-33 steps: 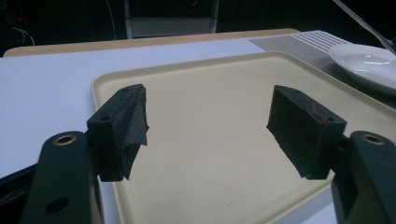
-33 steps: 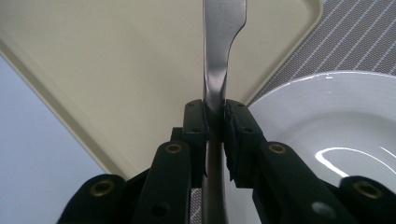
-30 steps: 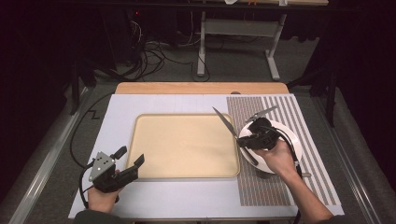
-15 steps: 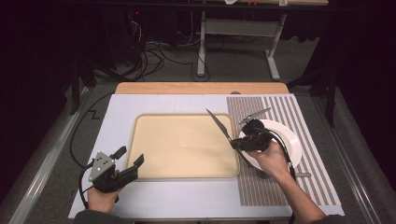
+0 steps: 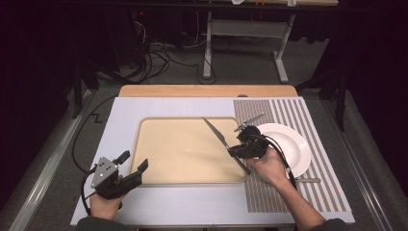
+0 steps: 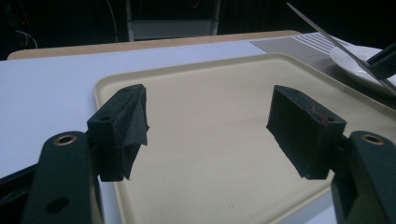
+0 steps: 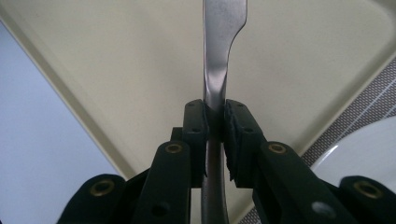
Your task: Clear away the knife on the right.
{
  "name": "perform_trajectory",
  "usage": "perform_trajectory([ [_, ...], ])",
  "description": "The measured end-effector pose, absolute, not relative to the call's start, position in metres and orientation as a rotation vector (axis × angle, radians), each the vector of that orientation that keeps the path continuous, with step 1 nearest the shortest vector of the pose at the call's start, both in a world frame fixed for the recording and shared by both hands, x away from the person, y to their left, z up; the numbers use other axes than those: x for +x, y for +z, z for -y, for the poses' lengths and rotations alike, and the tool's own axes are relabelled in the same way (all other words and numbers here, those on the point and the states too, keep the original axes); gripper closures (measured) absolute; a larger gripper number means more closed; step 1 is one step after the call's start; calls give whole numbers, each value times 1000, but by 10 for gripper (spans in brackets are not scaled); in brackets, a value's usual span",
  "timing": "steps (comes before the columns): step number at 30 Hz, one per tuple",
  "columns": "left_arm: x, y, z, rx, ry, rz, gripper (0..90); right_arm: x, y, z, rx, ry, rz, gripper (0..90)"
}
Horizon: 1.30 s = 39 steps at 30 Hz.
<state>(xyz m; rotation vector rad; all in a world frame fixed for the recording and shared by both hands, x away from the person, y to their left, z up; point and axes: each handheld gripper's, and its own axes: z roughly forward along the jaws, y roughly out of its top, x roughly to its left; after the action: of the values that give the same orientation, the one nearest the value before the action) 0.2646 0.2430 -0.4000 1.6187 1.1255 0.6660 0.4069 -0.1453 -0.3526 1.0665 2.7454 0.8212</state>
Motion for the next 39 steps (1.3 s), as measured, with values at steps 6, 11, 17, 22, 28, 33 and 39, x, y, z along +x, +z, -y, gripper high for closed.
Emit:
perform_trajectory([
  [6, 263, -399, -242, 1622, 676, -1119, 294, 407, -360, 136, 1053, 795, -2759, 804],
  [11, 263, -399, -242, 1628, 673, -1114, 294, 409, -366, 131, 1055, 785, -2756, 804],
  [17, 263, -400, -240, 1634, 668, -1108, 294, 412, -381, 127, 1083, 788, -2753, 805],
  [22, 262, -399, -240, 1637, 671, -1103, 294, 416, -392, 120, 1072, 759, -2765, 805],
  [28, 262, -399, -239, 1637, 673, -1098, 294, 415, -399, 115, 1077, 724, -2751, 804],
  [33, 262, -399, -240, 1635, 669, -1103, 294, 415, -404, 116, 1041, 723, -2735, 803],
  [39, 262, -400, -240, 1636, 670, -1105, 294, 414, -407, 117, 1031, 713, -2713, 795],
])
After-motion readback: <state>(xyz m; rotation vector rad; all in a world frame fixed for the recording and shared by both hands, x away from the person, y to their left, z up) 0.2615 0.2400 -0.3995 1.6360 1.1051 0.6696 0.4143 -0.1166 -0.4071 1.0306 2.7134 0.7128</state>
